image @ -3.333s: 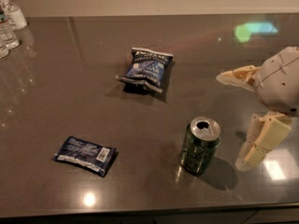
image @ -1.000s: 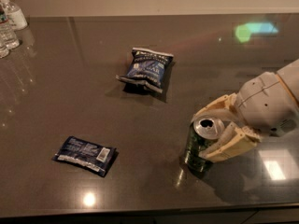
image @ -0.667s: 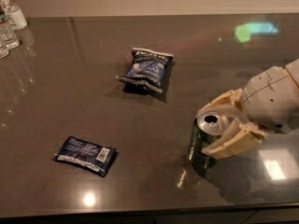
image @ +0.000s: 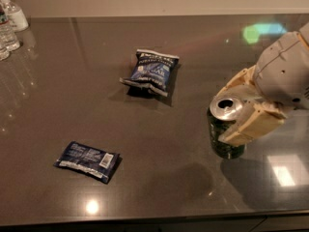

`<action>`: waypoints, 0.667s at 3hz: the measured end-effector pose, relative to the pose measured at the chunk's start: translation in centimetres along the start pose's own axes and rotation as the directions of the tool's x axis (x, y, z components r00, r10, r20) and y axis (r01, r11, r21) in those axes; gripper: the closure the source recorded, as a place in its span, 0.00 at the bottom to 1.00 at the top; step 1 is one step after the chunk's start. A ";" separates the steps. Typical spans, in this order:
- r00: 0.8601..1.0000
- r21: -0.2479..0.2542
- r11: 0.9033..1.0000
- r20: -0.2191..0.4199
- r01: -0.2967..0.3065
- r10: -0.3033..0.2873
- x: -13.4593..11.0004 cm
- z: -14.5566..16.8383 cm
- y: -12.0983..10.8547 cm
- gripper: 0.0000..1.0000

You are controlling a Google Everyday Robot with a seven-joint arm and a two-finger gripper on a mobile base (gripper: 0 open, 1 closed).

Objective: Knock green can over

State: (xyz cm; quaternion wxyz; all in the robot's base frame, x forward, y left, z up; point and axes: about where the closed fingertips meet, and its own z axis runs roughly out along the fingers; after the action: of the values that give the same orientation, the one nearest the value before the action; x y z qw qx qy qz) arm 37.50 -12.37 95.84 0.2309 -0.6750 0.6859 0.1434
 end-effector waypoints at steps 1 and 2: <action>0.984 -0.011 1.000 -0.178 0.023 -0.025 1.5 -0.5 -0.9 1.00; 0.936 -0.016 0.999 -0.350 0.036 -0.039 4.8 -0.8 -2.0 1.00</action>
Offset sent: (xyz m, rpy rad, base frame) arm 0.0338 -0.1034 -0.0317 -0.6449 0.0297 -0.0220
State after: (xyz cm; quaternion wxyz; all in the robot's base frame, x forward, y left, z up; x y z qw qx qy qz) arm 39.51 -17.04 94.29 0.1045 -0.7038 0.7024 0.0196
